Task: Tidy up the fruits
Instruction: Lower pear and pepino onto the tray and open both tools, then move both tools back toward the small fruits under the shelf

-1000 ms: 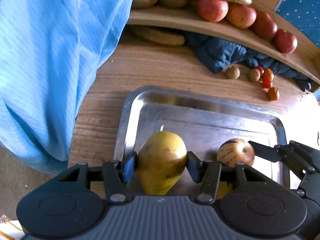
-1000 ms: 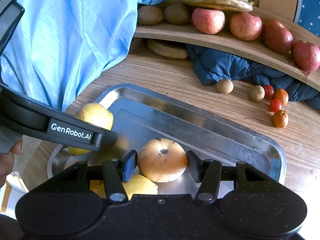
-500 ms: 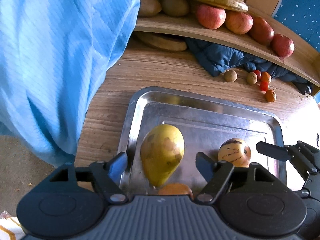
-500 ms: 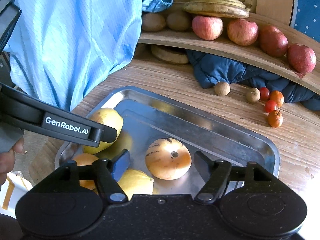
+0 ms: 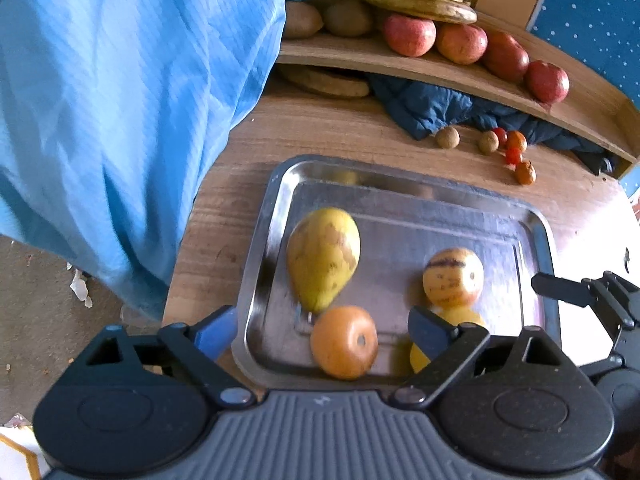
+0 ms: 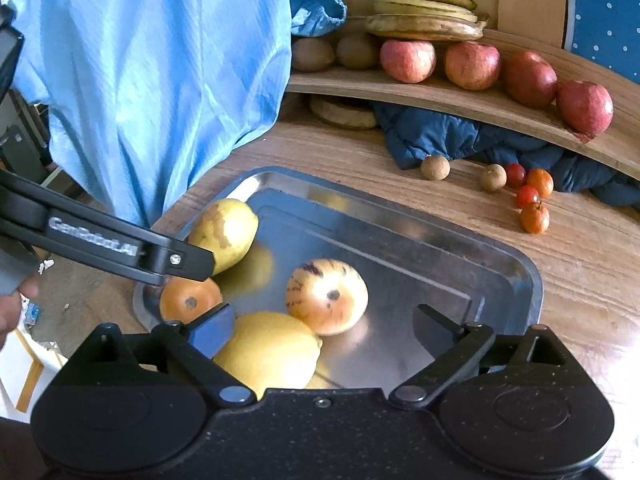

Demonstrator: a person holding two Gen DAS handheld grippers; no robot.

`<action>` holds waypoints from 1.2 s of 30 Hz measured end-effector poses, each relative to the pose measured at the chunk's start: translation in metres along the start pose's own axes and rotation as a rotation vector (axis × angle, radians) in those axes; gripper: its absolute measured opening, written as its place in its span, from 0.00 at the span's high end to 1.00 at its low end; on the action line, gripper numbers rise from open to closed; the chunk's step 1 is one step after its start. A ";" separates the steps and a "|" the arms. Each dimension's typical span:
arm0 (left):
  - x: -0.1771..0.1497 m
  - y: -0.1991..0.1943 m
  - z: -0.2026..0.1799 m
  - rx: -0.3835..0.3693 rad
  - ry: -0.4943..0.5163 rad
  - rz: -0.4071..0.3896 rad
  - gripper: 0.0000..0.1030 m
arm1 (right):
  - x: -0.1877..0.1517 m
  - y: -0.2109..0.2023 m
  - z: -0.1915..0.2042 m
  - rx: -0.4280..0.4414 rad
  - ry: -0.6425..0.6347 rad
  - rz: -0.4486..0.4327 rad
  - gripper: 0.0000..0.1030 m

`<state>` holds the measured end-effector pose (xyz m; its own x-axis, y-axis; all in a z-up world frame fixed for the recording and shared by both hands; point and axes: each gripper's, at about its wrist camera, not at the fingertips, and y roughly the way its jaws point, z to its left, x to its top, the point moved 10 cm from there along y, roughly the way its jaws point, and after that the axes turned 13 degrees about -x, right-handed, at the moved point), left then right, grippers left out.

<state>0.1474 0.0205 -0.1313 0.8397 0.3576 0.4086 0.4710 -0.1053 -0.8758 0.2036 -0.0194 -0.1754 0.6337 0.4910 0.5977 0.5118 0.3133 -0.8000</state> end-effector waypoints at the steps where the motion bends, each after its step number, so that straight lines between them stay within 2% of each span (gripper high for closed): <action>1: -0.003 -0.002 0.000 0.003 0.000 0.005 0.08 | -0.002 -0.002 0.000 0.005 -0.002 0.000 0.05; 9: -0.032 -0.009 -0.002 0.016 -0.005 0.078 0.04 | -0.016 -0.014 -0.005 0.028 -0.022 0.014 0.03; 14: -0.048 -0.003 0.000 0.078 -0.003 0.172 0.03 | -0.030 -0.022 -0.010 0.033 -0.028 0.042 0.01; 19: -0.057 0.003 0.000 0.127 0.043 0.254 0.01 | -0.037 -0.028 -0.023 0.001 -0.006 0.043 0.01; 27: -0.042 -0.003 0.004 0.172 0.074 0.239 0.01 | -0.041 -0.031 -0.054 -0.082 0.070 0.053 0.01; 36: -0.023 -0.006 0.004 0.204 0.091 0.210 0.01 | -0.035 -0.026 -0.068 -0.109 0.130 0.043 0.01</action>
<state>0.1241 0.0166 -0.1365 0.9380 0.2619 0.2270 0.2289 0.0235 -0.9732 0.2078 -0.0999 -0.1722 0.7221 0.3907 0.5709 0.5384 0.2007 -0.8184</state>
